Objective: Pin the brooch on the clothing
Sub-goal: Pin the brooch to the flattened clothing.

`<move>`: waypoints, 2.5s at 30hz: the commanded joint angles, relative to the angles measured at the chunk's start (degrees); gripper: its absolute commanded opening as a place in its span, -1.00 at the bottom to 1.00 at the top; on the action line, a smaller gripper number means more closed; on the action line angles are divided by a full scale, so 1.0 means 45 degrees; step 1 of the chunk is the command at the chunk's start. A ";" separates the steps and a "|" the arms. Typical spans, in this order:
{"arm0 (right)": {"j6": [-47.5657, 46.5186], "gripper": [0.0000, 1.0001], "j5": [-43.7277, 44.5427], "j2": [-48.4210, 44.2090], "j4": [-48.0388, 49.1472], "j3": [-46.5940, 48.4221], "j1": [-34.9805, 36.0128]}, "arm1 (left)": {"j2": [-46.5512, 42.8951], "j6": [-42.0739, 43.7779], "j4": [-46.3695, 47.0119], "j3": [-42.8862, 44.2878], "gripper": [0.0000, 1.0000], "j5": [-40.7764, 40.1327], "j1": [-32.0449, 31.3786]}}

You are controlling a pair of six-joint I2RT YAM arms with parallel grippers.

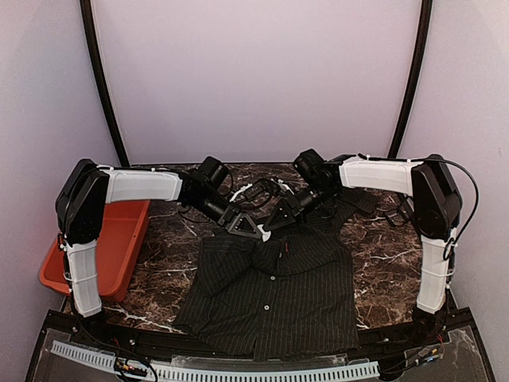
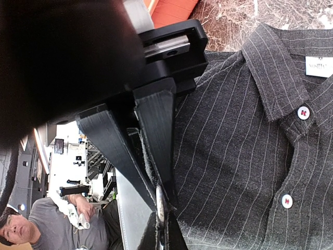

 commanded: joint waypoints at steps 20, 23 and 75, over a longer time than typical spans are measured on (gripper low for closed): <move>0.0370 -1.00 -0.0245 -0.0652 -0.0554 0.0012 -0.0006 | -0.0232 -0.6002 0.8399 -0.2844 -0.42 0.0912 -0.0032; 0.0402 -1.00 -0.0313 -0.0714 -0.0483 -0.0025 -0.0037 | -0.0417 -0.7002 0.9992 -0.3302 -0.35 0.1266 -0.0007; 0.0855 -1.00 -0.1443 -0.0839 0.0147 -0.0079 -0.0230 | -0.0393 -0.6757 1.1168 -0.3976 -0.41 0.0693 0.0269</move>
